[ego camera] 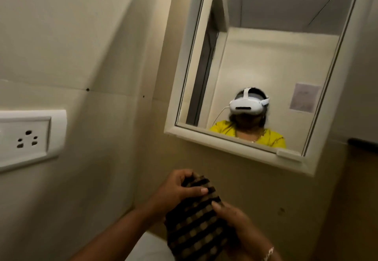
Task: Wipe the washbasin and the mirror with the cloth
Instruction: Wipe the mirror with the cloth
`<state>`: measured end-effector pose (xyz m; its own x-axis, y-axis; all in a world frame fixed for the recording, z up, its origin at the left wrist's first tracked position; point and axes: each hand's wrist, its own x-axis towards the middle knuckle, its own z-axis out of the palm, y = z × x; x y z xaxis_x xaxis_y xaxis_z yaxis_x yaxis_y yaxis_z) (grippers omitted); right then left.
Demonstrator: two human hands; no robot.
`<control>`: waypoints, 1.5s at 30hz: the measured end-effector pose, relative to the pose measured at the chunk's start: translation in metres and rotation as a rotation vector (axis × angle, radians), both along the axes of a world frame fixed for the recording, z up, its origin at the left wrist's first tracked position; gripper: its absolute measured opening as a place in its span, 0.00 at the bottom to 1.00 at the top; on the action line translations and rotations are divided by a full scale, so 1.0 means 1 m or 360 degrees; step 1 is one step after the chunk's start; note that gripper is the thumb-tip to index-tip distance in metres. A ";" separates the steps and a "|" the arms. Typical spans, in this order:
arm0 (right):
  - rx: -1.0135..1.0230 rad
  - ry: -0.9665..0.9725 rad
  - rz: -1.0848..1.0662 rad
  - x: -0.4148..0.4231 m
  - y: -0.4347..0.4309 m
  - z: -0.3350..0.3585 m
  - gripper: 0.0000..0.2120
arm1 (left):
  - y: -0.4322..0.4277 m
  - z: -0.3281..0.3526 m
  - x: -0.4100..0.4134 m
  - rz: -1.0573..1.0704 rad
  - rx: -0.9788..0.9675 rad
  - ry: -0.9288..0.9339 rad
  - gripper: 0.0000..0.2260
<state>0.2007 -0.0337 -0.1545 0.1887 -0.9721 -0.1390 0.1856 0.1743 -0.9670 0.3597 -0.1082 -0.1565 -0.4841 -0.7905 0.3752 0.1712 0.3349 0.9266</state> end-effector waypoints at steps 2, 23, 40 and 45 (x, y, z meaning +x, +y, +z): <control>-0.0039 0.0013 0.0043 0.004 0.001 0.004 0.25 | -0.003 0.009 -0.004 0.0011 -0.0206 -0.0085 0.04; -0.1219 -0.0958 -0.0480 -0.058 0.087 0.261 0.05 | -0.050 0.256 0.040 0.1147 -0.1678 0.0212 0.26; -0.2663 0.0904 -0.2732 -0.082 -0.001 0.395 0.18 | -0.163 0.347 -0.004 0.1746 -0.1662 0.0048 0.34; -0.2565 0.2283 -0.2632 -0.112 -0.051 0.420 0.21 | -0.192 0.352 0.000 0.1772 -0.1617 0.0084 0.41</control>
